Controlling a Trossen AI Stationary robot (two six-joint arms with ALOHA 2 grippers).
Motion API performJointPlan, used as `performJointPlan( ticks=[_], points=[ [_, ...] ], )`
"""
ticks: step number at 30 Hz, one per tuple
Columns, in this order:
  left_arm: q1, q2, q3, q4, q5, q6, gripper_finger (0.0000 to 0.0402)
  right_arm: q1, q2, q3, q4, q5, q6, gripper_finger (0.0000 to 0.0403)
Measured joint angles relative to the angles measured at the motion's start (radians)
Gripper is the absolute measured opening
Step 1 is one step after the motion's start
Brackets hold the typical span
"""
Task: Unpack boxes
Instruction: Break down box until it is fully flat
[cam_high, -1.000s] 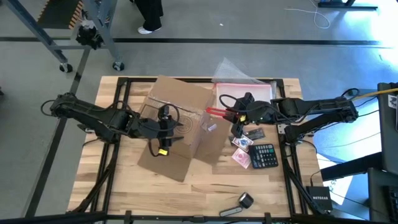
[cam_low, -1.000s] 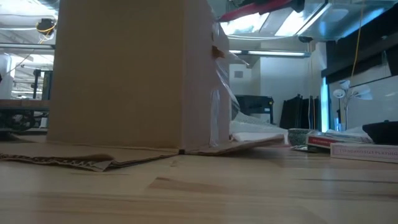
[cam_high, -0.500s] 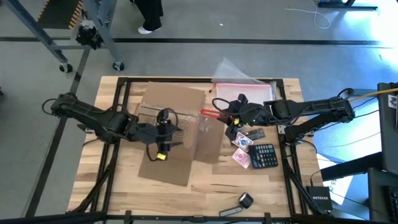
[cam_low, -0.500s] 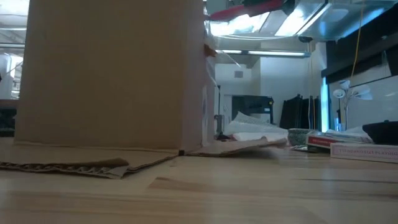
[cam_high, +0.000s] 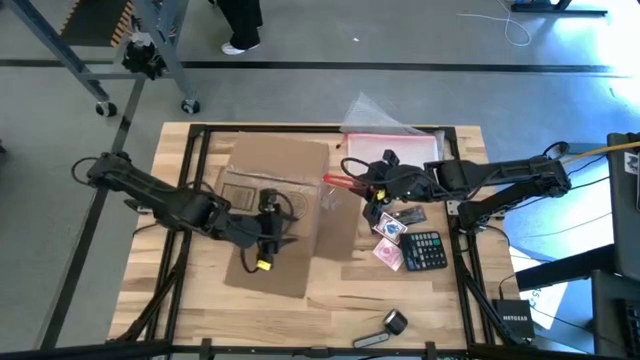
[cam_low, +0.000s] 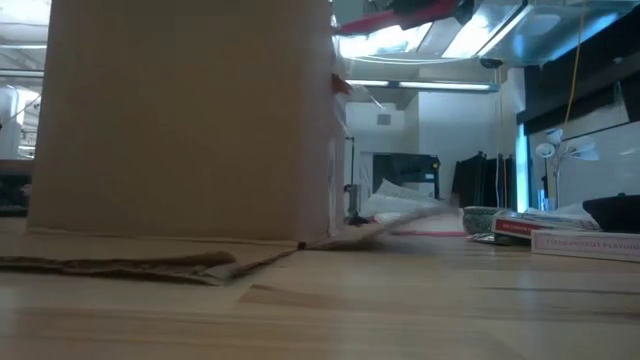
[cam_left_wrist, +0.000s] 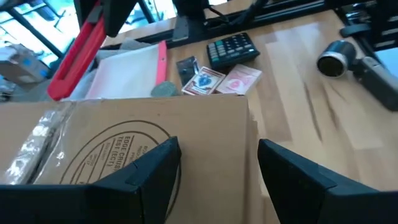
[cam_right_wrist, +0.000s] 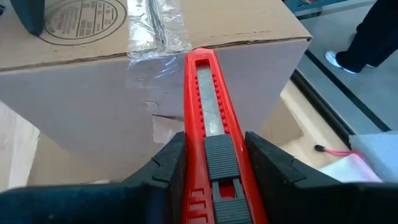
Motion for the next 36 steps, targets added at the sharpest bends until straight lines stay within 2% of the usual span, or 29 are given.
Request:
performJointPlan(
  ticks=[6,12,18,25,30,33,36],
  points=[
    [0.02,0.029,0.002,0.005,-0.018,0.023,0.0219,-0.001,0.002,0.0,0.006,-0.039,-0.039,0.0132],
    [0.043,0.03,0.0,0.022,-0.016,0.02,0.0219,-0.001,0.002,0.0,0.005,-0.176,-0.062,0.0132],
    [0.059,0.031,-0.001,0.027,-0.03,0.019,0.0219,0.002,0.003,0.0,0.03,-0.361,-0.116,0.0131],
    [0.037,0.024,0.02,0.008,-0.031,0.006,0.0219,0.034,-0.053,-0.002,0.01,-0.368,-0.08,0.0131],
    [-0.001,-0.007,0.064,0.004,-0.017,0.002,0.0219,0.144,-0.067,-0.002,0.006,-0.302,-0.029,0.0131],
    [-0.002,-0.03,0.068,0.012,-0.015,-0.056,0.0219,0.224,-0.032,-0.001,0.028,-0.145,-0.043,0.0131],
    [0.017,-0.03,0.068,0.033,0.014,-0.131,0.0219,0.289,0.024,-0.001,0.073,0.03,-0.132,0.0131]
  ],
)
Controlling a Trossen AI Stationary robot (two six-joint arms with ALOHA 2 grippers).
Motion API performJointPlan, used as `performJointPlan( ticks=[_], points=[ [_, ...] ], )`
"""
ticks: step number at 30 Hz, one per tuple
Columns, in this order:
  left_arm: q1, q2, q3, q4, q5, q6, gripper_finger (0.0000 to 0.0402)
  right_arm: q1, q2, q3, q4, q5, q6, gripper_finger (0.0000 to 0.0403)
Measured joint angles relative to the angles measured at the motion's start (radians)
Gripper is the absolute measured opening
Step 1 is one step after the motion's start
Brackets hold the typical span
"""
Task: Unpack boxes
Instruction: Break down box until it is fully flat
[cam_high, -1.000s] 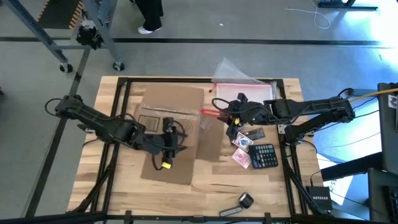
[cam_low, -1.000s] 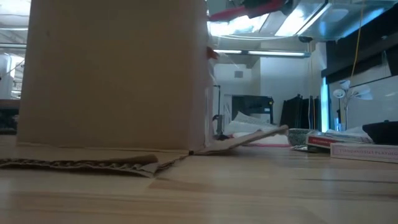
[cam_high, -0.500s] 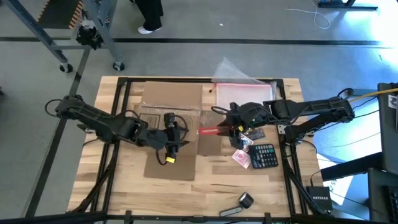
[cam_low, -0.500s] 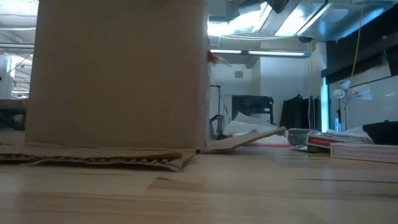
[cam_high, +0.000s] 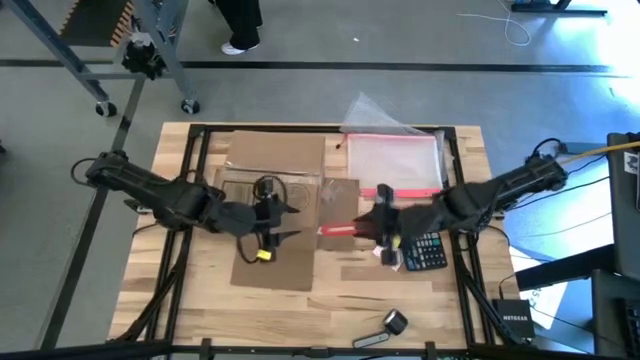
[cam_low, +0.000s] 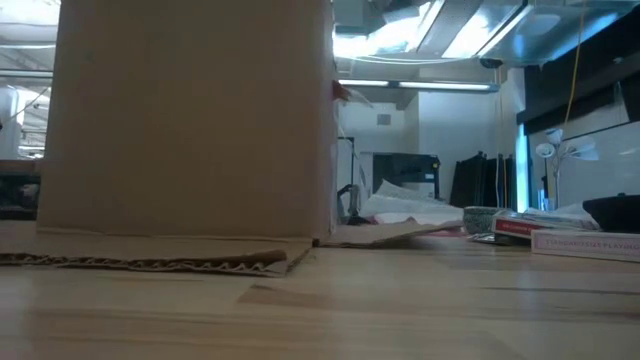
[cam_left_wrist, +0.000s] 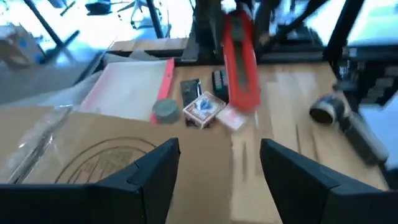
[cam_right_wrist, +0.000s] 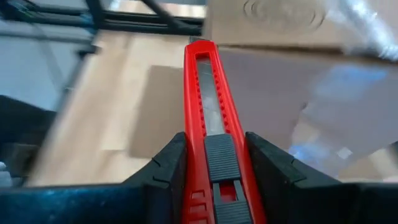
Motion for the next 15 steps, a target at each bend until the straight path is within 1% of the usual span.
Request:
performJointPlan(
  ticks=[2,4,7,9,12,15],
  points=[
    [0.016,0.0,0.0,0.035,0.032,-0.039,0.0219,0.03,0.035,0.0,0.043,0.12,-0.087,0.0131],
    [0.035,-0.002,0.0,0.08,0.099,-0.083,0.0219,0.053,0.07,0.0,0.099,0.227,-0.179,0.0131],
    [0.057,-0.002,0.0,0.118,0.18,-0.141,0.0219,0.079,0.111,0.0,0.206,0.346,-0.326,0.0131],
    [0.065,-0.002,0.0,0.136,0.195,-0.169,0.0219,0.087,0.131,0.0,0.277,0.413,-0.422,0.0131],
    [0.076,-0.002,0.0,0.157,0.203,-0.192,0.0219,0.085,0.152,0.0,0.349,0.473,-0.523,0.0131],
    [0.089,-0.002,0.0,0.16,0.205,-0.208,0.0219,0.077,0.163,0.0,0.407,0.474,-0.605,0.0131]
  ],
)
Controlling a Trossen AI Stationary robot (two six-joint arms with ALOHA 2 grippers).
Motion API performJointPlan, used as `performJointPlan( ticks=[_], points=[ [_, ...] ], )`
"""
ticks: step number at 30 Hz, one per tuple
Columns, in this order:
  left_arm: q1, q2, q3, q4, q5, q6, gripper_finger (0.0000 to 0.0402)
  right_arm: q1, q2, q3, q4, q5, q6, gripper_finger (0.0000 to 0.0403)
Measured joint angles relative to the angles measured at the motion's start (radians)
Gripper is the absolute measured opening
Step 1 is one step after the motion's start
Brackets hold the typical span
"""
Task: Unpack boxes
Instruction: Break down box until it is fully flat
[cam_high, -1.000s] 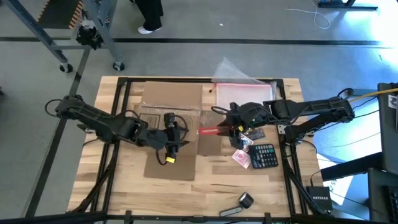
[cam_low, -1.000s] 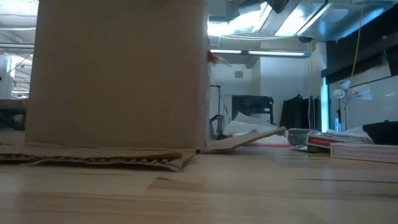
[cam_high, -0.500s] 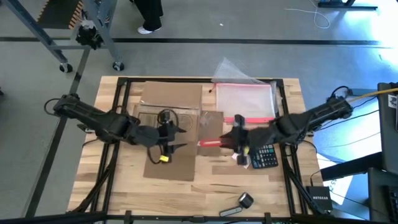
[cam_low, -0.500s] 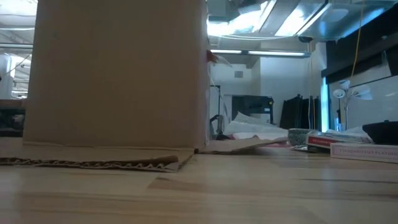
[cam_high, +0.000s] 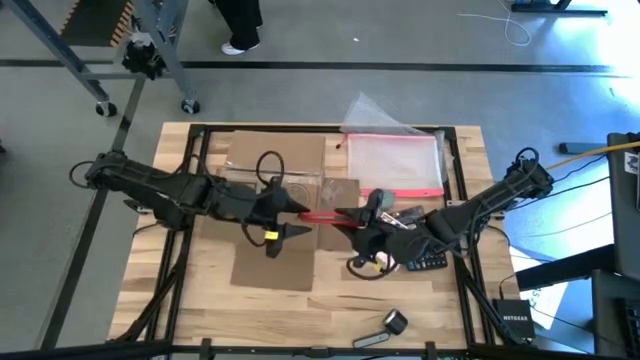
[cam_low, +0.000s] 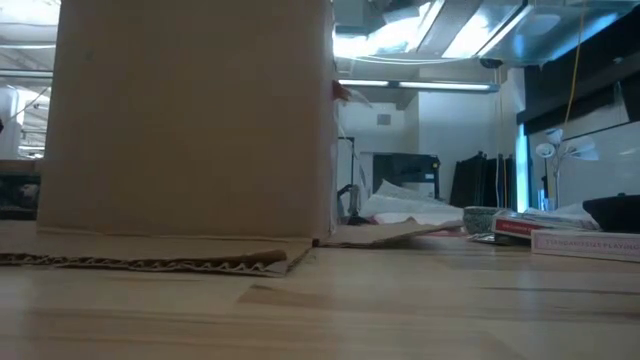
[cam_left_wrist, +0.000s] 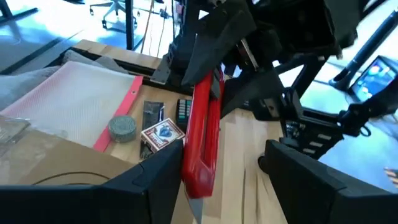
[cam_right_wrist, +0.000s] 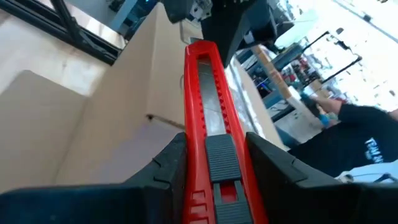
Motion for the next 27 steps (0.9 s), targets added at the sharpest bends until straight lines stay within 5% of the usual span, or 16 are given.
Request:
performJointPlan(
  ticks=[9,20,27],
  points=[
    [0.03,0.0,0.0,0.012,0.018,-0.001,0.0205,-0.007,0.0,0.0,0.039,0.005,-0.071,0.0131],
    [0.07,0.029,0.001,0.04,0.099,0.064,0.0059,-0.016,0.0,0.0,0.044,-0.011,-0.086,0.0131],
    [0.07,0.031,0.002,0.051,0.095,0.157,0.0024,-0.036,-0.001,0.004,0.047,-0.036,0.026,0.0204]
  ],
)
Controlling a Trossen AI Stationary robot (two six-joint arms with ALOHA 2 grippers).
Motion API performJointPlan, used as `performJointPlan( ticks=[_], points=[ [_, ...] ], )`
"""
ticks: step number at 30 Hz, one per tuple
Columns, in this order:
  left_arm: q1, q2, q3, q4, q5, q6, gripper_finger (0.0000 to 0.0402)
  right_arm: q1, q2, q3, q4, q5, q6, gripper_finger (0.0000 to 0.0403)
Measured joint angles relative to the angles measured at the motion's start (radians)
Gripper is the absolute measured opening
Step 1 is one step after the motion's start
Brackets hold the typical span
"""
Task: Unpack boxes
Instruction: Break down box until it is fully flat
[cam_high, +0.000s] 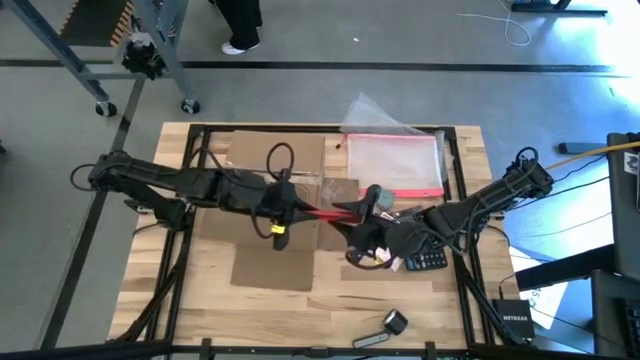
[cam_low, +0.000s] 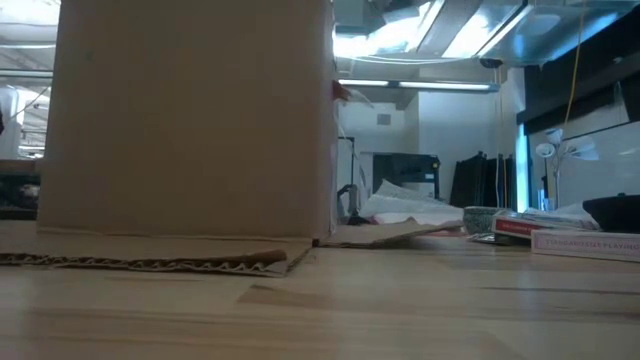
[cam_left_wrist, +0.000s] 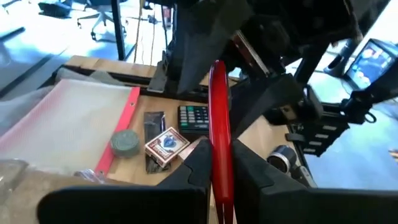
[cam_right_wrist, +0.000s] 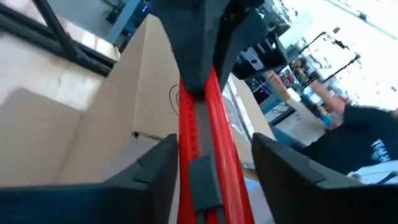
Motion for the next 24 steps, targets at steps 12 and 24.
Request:
performJointPlan(
  ticks=[12,24],
  points=[
    [-0.07,-0.118,0.0,-0.087,-0.134,0.185,0.0024,0.003,-0.194,0.055,-0.249,-0.134,0.366,0.0237],
    [-0.072,-0.211,-0.136,0.214,-0.136,0.421,0.0024,-0.101,-0.236,-0.159,0.164,-0.368,0.421,0.0236]
  ],
)
